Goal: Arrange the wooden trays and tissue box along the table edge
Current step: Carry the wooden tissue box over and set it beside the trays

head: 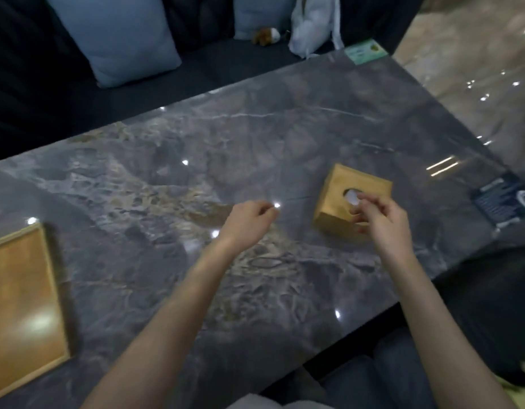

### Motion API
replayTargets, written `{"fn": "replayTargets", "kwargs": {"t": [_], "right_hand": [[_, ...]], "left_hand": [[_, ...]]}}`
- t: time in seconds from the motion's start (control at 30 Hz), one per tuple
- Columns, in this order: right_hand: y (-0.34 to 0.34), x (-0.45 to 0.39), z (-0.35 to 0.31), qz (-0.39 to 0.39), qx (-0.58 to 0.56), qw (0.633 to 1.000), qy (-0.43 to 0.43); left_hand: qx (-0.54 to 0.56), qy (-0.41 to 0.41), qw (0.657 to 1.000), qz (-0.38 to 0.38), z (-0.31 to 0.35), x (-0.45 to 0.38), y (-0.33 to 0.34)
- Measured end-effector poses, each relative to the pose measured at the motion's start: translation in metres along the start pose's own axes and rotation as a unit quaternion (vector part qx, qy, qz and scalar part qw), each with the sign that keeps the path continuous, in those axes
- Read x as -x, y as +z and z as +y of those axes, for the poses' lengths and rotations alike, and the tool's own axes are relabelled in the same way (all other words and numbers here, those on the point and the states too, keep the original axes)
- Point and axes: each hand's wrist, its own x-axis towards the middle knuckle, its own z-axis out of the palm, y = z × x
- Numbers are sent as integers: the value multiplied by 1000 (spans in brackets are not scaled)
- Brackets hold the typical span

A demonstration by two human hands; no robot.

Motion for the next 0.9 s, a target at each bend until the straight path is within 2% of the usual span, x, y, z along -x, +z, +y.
{"fn": "replayTargets", "kwargs": {"t": [0.1,0.2,0.3,0.47,0.63,0.9], "right_hand": [[-30,-22,14,63,25,998,11],[-45,-36,25,102,47,993,43],[-48,-46,38,59,69,992,87],[-43,-54,47,-29,35,989,138],[-41,-59,49,-14,7,989,150],[-38,-56,47,4,76,991,106]], "left_hand": [[53,-27,998,2,26,-32,32],[55,-41,997,-33,41,-59,61],[71,-60,993,-70,49,-74,81],[95,-89,987,-91,45,-88,96],[155,-96,979,-88,47,-89,98],[153,-92,982,-61,60,-80,107]]}}
